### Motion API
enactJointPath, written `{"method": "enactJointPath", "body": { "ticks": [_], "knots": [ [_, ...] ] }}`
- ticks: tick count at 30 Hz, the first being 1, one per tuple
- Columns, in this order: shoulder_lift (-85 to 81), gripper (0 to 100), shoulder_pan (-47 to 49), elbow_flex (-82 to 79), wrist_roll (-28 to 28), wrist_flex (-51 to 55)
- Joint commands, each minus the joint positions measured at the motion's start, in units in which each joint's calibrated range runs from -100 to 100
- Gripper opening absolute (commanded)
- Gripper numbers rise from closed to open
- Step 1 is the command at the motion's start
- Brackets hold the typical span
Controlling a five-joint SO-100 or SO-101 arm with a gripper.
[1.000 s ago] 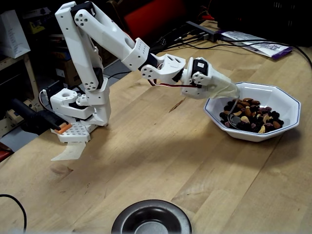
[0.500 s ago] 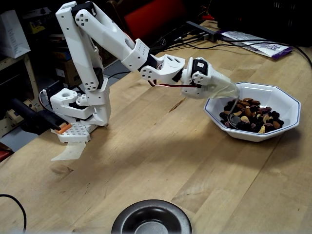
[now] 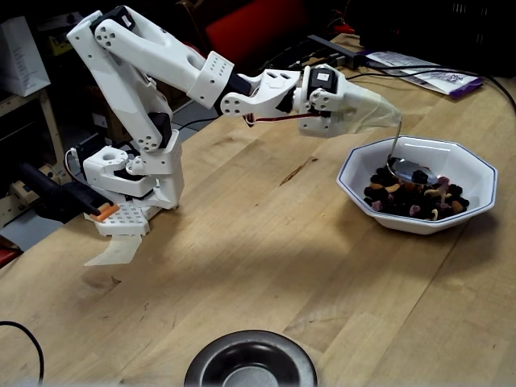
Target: Use spoon to transfer food from the white bowl to brown plate
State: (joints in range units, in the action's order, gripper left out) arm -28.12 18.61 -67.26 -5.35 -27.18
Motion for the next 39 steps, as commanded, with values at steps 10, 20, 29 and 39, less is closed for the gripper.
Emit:
{"method": "enactJointPath", "body": {
  "ticks": [10,20,29,39],
  "knots": [
    [-3.67,4,-0.46,0.97,-0.15,-0.09],
    [-3.75,4,-0.54,1.15,-0.05,-0.25],
    [-3.84,4,-0.61,1.24,0.2,-0.73],
    [-11.88,4,-3.8,1.24,0.0,-0.41]
  ]
}}
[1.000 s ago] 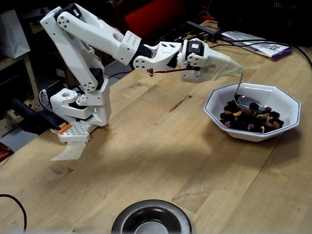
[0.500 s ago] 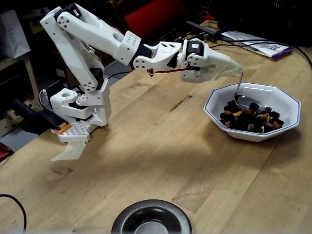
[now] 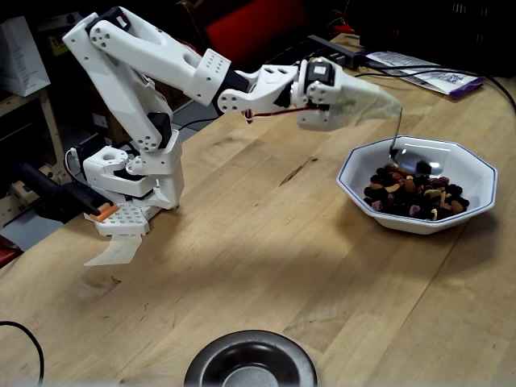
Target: Use spoon to transfer food from the white bowl to brown plate
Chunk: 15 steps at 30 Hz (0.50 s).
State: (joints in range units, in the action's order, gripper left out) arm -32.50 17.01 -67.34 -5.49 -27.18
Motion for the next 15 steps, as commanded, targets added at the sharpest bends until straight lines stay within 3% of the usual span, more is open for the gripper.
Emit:
{"method": "enactJointPath", "body": {
  "ticks": [1,15],
  "knots": [
    [-8.36,4,-2.64,1.32,0.1,-0.41],
    [-11.44,4,-12.79,0.7,0.1,-0.09]
  ]
}}
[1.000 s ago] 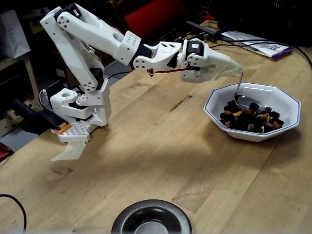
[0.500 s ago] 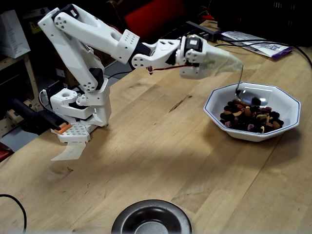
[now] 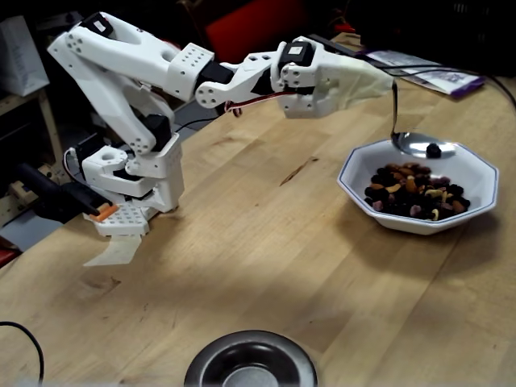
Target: Use spoon to transfer food from the white bowl to brown plate
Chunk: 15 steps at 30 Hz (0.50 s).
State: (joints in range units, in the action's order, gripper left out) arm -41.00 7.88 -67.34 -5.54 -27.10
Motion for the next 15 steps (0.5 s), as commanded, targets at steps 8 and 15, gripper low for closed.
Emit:
{"method": "enactJointPath", "body": {
  "ticks": [8,15],
  "knots": [
    [-3.03,4,-10.25,0.61,0.1,-0.18],
    [-3.03,4,-15.74,0.53,0.24,-0.18]
  ]
}}
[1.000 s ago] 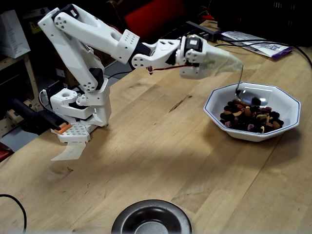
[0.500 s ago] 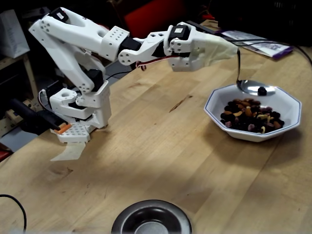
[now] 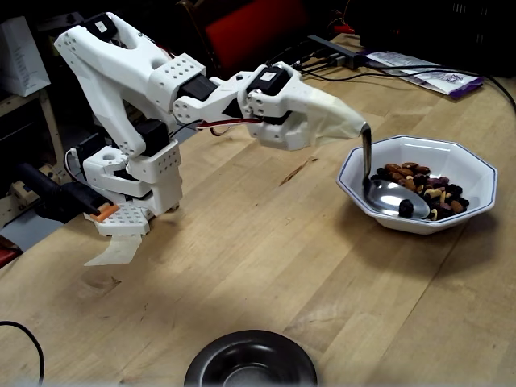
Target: Use spoon to transfer food from the white bowl to brown plate
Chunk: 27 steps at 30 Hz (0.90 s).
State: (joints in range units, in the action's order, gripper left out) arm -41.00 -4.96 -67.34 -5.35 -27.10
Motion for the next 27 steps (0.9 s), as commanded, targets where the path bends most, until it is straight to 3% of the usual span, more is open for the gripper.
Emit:
{"method": "enactJointPath", "body": {
  "ticks": [1,27],
  "knots": [
    [-3.03,4,-3.48,0.53,-0.05,-0.18],
    [-2.17,4,-14.59,0.35,-0.15,-0.18]
  ]
}}
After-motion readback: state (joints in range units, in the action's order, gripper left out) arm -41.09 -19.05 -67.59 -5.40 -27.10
